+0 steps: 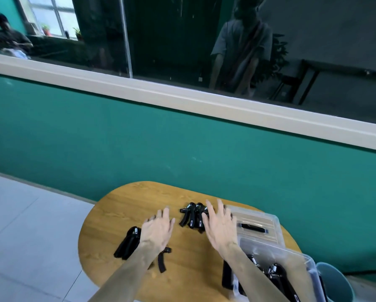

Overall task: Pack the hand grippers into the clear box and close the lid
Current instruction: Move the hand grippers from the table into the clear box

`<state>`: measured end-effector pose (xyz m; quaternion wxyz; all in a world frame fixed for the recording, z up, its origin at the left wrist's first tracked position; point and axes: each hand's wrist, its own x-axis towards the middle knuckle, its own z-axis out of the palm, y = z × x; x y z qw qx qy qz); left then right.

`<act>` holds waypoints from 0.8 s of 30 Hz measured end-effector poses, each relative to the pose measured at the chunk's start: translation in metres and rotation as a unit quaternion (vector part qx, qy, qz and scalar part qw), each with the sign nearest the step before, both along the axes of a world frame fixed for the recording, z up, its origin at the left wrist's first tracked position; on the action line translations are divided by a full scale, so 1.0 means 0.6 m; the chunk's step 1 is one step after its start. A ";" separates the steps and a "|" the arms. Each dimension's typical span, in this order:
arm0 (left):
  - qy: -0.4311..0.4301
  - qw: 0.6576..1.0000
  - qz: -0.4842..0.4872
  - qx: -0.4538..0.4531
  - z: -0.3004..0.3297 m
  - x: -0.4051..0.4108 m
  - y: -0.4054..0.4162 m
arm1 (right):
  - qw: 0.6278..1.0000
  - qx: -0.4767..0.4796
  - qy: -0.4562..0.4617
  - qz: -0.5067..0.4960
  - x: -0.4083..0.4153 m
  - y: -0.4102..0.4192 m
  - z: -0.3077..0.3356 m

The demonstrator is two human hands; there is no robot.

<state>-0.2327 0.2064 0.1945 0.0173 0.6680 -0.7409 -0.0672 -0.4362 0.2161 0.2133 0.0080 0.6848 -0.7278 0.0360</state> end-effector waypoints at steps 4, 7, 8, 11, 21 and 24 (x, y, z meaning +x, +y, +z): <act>0.000 1.000 0.014 0.013 -0.007 0.034 -0.009 | 0.999 0.020 0.015 0.020 0.029 -0.021 -0.007; -0.008 0.999 0.020 0.025 -0.012 0.053 -0.026 | 0.999 0.027 0.015 0.026 0.049 -0.049 -0.014; -0.011 0.999 0.020 0.028 -0.015 0.060 -0.033 | 0.999 0.034 0.009 0.029 0.055 -0.062 -0.019; -0.012 0.999 0.025 0.043 -0.024 0.082 -0.059 | 0.998 0.051 -0.001 0.031 0.066 -0.094 -0.037; -0.008 0.992 0.062 0.109 -0.121 0.144 -0.127 | 0.994 0.106 -0.002 0.034 0.066 -0.182 -0.137; -0.010 0.989 0.060 0.136 -0.159 0.150 -0.132 | 0.991 0.129 -0.012 0.037 0.066 -0.201 -0.175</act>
